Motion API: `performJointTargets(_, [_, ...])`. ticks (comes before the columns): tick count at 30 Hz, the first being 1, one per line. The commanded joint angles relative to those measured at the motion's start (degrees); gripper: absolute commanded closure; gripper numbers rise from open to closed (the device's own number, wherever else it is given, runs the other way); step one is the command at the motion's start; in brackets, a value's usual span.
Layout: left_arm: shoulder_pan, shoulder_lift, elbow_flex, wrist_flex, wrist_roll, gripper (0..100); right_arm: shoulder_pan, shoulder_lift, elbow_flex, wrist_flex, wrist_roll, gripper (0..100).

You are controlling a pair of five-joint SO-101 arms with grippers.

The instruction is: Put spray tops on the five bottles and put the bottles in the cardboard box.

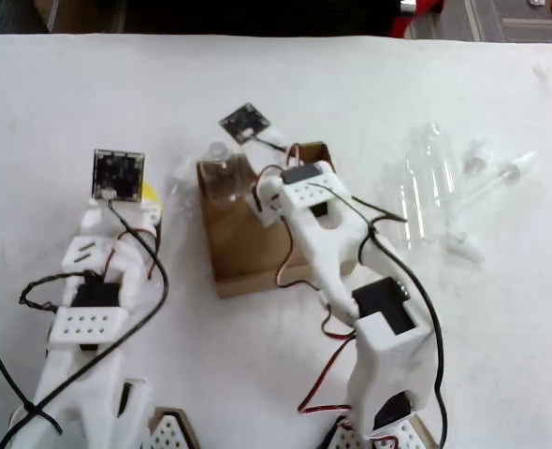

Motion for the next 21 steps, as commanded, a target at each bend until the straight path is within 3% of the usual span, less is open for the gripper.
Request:
performJointTargets(1, [-0.75,-2.24,-0.70,0.09,-0.79,95,0.84,-1.36,-2.20,3.30,-0.09,91.8])
performJointTargets(7, [-0.75,-2.24,-0.70,0.09,-0.79,95,1.80,-5.85,-2.55,9.80,-0.18,91.8])
performJointTargets(13, [-0.75,-1.98,-0.70,0.09,-0.79,95,5.14,-22.81,-2.55,16.66,-0.09,91.8])
performJointTargets(21, [-2.33,-1.89,-0.70,0.00,-0.44,95,21.85,-42.95,-2.02,24.13,-0.09,91.5])
